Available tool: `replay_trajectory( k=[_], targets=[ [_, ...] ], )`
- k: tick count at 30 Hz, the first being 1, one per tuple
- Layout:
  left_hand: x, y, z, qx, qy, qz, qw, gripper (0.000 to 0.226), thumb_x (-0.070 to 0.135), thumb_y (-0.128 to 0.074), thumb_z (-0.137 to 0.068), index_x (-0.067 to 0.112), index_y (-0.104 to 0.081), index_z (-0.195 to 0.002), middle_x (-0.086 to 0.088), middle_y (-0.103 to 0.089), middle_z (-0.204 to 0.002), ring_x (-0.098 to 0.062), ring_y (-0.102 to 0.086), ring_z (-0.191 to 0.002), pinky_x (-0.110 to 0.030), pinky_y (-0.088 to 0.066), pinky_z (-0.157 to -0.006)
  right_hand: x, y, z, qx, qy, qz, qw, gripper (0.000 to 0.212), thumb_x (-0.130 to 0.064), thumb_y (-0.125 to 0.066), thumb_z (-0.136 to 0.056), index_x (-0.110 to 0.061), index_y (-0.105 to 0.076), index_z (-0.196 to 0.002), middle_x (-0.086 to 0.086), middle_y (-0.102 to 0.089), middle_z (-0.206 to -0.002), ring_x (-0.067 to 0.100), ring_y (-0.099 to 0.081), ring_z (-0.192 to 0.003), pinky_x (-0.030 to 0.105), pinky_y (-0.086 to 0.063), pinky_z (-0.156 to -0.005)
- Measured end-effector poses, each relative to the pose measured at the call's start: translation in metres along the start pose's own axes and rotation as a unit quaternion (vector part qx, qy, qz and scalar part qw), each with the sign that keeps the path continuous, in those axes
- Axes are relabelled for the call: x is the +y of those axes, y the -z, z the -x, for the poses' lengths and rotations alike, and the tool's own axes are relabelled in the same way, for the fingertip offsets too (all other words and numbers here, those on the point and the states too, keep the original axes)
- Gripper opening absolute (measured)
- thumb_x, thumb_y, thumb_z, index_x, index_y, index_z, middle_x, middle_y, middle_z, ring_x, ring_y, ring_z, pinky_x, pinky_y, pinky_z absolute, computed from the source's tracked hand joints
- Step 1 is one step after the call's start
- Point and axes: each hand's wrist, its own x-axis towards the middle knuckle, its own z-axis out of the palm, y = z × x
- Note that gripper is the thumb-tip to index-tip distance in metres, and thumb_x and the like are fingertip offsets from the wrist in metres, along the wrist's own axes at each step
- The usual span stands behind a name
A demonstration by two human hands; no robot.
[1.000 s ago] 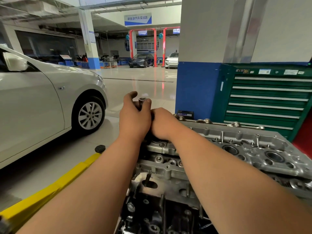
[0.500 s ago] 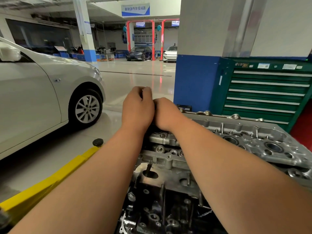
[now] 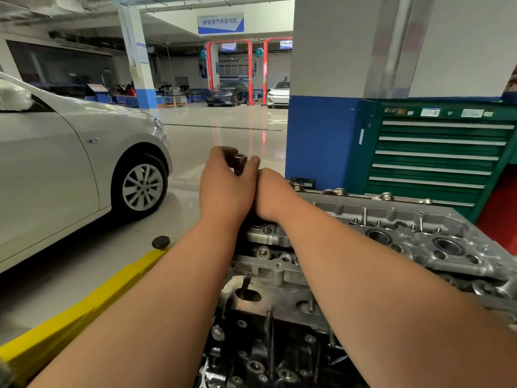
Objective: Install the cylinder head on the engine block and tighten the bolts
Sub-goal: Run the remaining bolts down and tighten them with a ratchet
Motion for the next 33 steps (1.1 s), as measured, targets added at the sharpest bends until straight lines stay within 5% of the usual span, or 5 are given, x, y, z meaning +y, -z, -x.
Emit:
replay_trajectory(
  k=[6, 12, 17, 25, 33],
  targets=[
    [-0.0047, 0.0051, -0.0045, 0.012, 0.013, 0.009, 1.0, 0.019, 0.034, -0.06, -0.093, 0.018, -0.06, -0.104, 0.01, -0.061, -0.089, -0.01, -0.058, -0.084, -0.014, -0.038, -0.063, -0.0034, -0.0003, 0.0023, -0.005, -0.011, -0.089, 0.996, 0.016, -0.007, -0.05, -0.085, -0.012, -0.064, -0.077, 0.007, -0.064, -0.073, 0.027, -0.059, -0.069, 0.035, -0.046, -0.058],
    [0.0007, 0.003, -0.0019, -0.029, 0.027, 0.054, 0.998, 0.024, 0.03, -0.05, -0.097, 0.02, -0.054, -0.118, 0.009, -0.062, -0.098, -0.011, -0.059, -0.091, -0.025, -0.045, -0.077, -0.0012, 0.0021, 0.0037, 0.001, -0.005, -0.047, 0.999, 0.03, -0.003, -0.052, -0.086, -0.018, -0.048, -0.06, 0.0, -0.05, -0.061, 0.013, -0.044, -0.054, 0.025, -0.03, -0.048],
    [-0.0053, 0.0051, -0.0035, 0.003, 0.029, 0.036, 0.999, 0.024, 0.036, -0.067, -0.088, 0.019, -0.054, -0.097, 0.014, -0.056, -0.081, 0.0, -0.055, -0.074, -0.012, -0.036, -0.058, -0.0027, -0.0011, 0.0018, -0.002, -0.023, -0.06, 0.998, 0.015, -0.007, -0.05, -0.086, -0.013, -0.058, -0.075, 0.005, -0.061, -0.071, 0.023, -0.057, -0.066, 0.032, -0.045, -0.056],
    [0.0011, 0.0058, -0.0013, -0.027, 0.026, 0.063, 0.997, 0.023, 0.031, -0.056, -0.093, 0.023, -0.055, -0.115, 0.012, -0.062, -0.093, -0.002, -0.059, -0.084, -0.016, -0.044, -0.069, -0.001, 0.0015, 0.004, -0.001, 0.007, -0.029, 1.0, 0.031, -0.005, -0.05, -0.087, -0.017, -0.046, -0.059, -0.001, -0.048, -0.059, 0.012, -0.042, -0.053, 0.025, -0.03, -0.05],
    [0.0015, 0.0094, -0.0015, -0.016, 0.024, 0.052, 0.998, 0.025, 0.028, -0.058, -0.094, 0.019, -0.061, -0.117, 0.006, -0.065, -0.095, -0.012, -0.062, -0.092, -0.025, -0.047, -0.079, -0.0018, 0.0007, 0.0044, -0.018, 0.012, -0.083, 0.996, 0.018, -0.005, -0.049, -0.086, -0.015, -0.058, -0.073, 0.002, -0.058, -0.066, 0.018, -0.053, -0.06, 0.029, -0.039, -0.053]
  ],
)
